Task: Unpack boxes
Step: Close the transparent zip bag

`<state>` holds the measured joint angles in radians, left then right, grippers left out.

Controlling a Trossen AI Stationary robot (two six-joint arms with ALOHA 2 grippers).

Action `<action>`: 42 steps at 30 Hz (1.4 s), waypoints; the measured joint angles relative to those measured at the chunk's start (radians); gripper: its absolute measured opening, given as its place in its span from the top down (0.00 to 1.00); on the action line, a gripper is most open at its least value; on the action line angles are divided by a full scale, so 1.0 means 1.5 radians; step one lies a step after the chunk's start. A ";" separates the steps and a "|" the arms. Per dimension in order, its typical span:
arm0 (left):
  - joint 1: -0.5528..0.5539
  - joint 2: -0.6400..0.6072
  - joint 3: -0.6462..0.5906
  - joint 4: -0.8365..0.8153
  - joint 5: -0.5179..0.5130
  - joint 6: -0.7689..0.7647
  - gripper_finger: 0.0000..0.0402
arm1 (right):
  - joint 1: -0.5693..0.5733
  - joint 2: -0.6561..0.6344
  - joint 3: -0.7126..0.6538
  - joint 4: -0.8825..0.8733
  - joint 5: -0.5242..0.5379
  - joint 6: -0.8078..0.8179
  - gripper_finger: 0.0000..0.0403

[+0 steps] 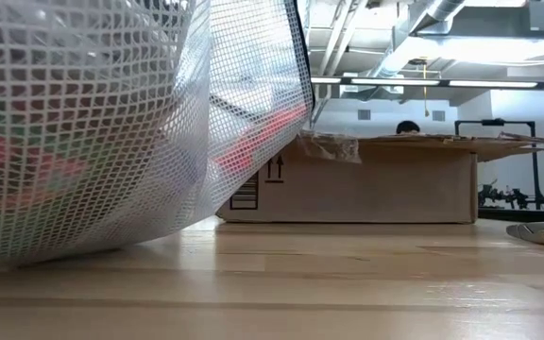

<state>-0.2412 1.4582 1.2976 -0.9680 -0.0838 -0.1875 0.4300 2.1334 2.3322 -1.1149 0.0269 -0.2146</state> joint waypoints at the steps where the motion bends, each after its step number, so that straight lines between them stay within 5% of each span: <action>1: 0.000 0.000 -0.015 0.008 0.007 0.001 0.62 | 0.000 0.000 0.000 0.000 0.000 0.000 1.00; 9: 0.000 0.001 -0.102 0.116 -0.011 -0.004 0.65 | -0.001 0.000 0.000 0.006 0.000 0.000 1.00; 14: -0.001 0.001 -0.110 0.111 -0.035 -0.019 0.93 | -0.004 0.000 0.000 0.006 0.000 0.009 1.00; 17: -0.025 -0.003 -0.108 0.064 -0.045 -0.066 0.98 | -0.001 0.000 0.000 0.006 0.000 0.002 1.00; 24: -0.147 -0.059 -0.044 -0.043 -0.085 -0.225 1.00 | 0.023 0.000 0.000 0.009 -0.024 -0.002 1.00; 33: -0.264 -0.147 0.005 -0.161 -0.276 -0.432 1.00 | -0.002 0.000 0.000 -0.048 -0.014 -0.009 1.00; 42: -0.352 -0.153 0.007 -0.197 -0.348 -0.493 1.00 | -0.016 -0.002 0.015 -0.104 0.054 -0.050 1.00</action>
<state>-0.7691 1.2281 1.3077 -1.2629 -0.6052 -0.9274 0.4066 2.1304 2.3552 -1.2709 0.1081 -0.2891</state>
